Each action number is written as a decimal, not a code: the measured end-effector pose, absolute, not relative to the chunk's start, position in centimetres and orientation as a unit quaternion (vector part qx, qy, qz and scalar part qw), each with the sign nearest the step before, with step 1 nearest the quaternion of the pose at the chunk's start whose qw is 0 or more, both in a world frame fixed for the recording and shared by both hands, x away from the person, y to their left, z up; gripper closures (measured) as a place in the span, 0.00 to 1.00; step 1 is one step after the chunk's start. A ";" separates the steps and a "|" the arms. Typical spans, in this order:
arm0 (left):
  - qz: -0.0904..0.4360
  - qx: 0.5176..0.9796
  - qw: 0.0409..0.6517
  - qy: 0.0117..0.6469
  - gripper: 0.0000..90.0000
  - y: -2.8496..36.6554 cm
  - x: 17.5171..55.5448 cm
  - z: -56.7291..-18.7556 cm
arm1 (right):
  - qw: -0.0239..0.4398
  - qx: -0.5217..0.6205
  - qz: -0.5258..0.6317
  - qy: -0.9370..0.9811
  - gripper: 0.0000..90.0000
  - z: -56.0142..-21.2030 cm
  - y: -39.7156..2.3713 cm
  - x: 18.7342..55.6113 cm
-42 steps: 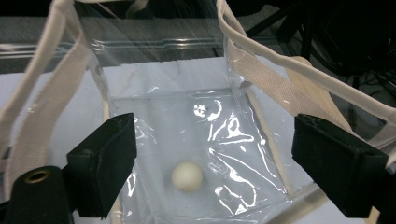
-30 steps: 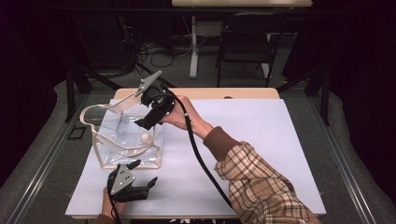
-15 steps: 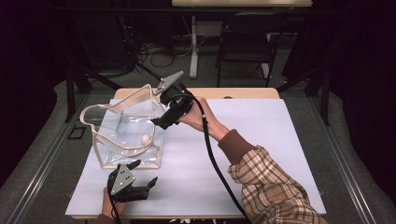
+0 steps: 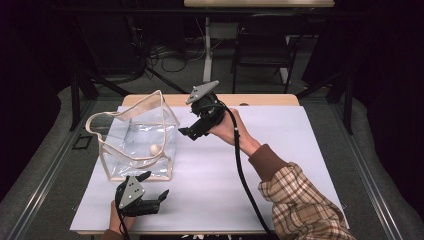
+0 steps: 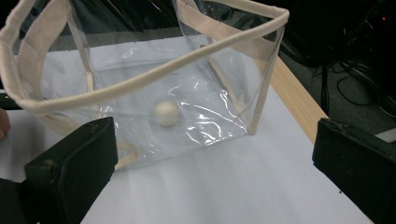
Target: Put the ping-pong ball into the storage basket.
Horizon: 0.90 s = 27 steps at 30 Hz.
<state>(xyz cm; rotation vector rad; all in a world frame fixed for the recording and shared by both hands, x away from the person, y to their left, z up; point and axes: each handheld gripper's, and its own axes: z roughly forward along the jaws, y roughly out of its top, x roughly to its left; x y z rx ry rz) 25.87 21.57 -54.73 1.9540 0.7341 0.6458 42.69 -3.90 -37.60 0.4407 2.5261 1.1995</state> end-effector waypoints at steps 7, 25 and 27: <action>0.262 0.793 0.462 0.299 0.18 21.6 25.9 -54.7 | 0.161 0.167 0.418 0.878 0.00 -38.5 -5.7 42.4; 0.263 0.793 0.461 0.298 0.18 21.6 25.9 -54.7 | 0.183 0.192 0.424 0.866 0.00 -40.8 -10.0 40.4; 0.263 0.793 0.461 0.298 0.18 21.6 25.9 -54.7 | 0.185 0.196 0.424 0.865 0.00 -41.0 -10.5 40.2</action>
